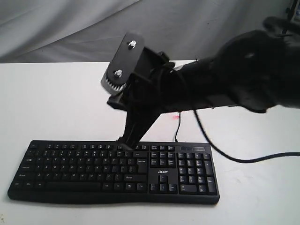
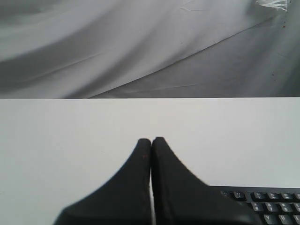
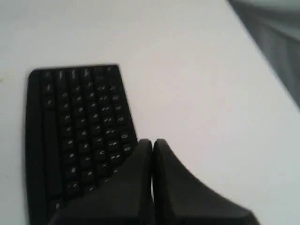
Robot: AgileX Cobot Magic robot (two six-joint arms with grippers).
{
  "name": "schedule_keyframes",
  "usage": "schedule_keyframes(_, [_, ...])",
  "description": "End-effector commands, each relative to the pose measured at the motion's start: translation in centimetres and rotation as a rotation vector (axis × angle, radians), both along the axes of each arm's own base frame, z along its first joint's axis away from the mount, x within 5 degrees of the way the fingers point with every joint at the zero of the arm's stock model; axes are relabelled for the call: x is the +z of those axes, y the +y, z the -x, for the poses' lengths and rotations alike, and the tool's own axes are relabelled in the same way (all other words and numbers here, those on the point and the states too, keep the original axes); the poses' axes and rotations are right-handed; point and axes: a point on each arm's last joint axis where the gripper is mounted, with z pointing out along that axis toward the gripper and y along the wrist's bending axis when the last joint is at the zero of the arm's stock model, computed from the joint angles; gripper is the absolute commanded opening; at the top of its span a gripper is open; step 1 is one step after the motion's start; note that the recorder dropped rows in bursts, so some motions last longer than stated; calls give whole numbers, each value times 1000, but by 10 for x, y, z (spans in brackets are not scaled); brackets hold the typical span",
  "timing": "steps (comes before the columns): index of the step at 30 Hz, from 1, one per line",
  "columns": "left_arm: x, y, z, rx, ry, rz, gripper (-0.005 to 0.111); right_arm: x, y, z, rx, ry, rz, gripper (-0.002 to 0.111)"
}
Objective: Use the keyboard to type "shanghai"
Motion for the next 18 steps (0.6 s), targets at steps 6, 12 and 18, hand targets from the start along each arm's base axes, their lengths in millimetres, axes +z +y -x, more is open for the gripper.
schedule_keyframes(6, [0, 0, 0, -4, 1, 5, 1, 106, -49, 78, -156, -284, -302, 0])
schedule_keyframes(12, [0, 0, 0, -4, 1, 5, 1, 155, -76, 135, -130, -452, -432, 0])
schedule_keyframes(18, [0, 0, 0, -4, 1, 5, 1, 182, -99, 178, -128, -589, -515, 0])
